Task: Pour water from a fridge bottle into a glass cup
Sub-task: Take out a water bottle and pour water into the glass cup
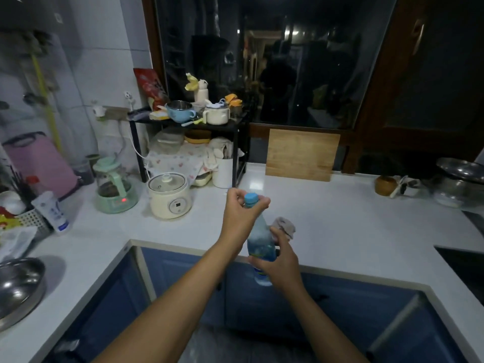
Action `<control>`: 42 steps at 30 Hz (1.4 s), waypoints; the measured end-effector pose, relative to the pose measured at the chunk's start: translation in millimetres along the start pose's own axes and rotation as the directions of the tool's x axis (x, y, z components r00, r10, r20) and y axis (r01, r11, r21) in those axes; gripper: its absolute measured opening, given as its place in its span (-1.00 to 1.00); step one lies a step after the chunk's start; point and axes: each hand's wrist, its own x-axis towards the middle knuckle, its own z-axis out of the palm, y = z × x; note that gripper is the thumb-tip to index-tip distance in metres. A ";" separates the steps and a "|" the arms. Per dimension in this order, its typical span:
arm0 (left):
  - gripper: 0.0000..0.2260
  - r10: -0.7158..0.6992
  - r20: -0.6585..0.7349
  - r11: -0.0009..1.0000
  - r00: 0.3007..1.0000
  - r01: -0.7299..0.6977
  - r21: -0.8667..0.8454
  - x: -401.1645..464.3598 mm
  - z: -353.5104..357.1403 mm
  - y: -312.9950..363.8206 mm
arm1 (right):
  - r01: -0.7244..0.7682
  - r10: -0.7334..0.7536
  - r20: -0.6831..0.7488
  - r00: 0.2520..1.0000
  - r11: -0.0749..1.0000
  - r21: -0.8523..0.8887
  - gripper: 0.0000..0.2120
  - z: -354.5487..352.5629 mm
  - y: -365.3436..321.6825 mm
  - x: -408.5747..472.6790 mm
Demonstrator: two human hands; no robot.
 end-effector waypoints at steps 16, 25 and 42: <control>-0.76 -0.125 0.154 0.925 0.980 0.059 0.375 198.0 -26.9 -94.9 | -0.089 0.096 0.169 0.981 0.995 -0.049 -0.28 20.2 105.6 195.5; -0.63 -0.217 -0.095 0.796 0.972 0.232 0.559 266.6 -17.2 -173.9 | -0.086 0.142 0.315 0.939 0.979 -0.187 -0.30 10.0 159.8 272.6; -0.85 -0.658 -0.025 0.753 0.753 0.656 -0.049 224.5 -4.4 -290.9 | -0.160 0.390 0.358 0.848 0.833 -0.530 -0.27 -16.2 198.5 312.7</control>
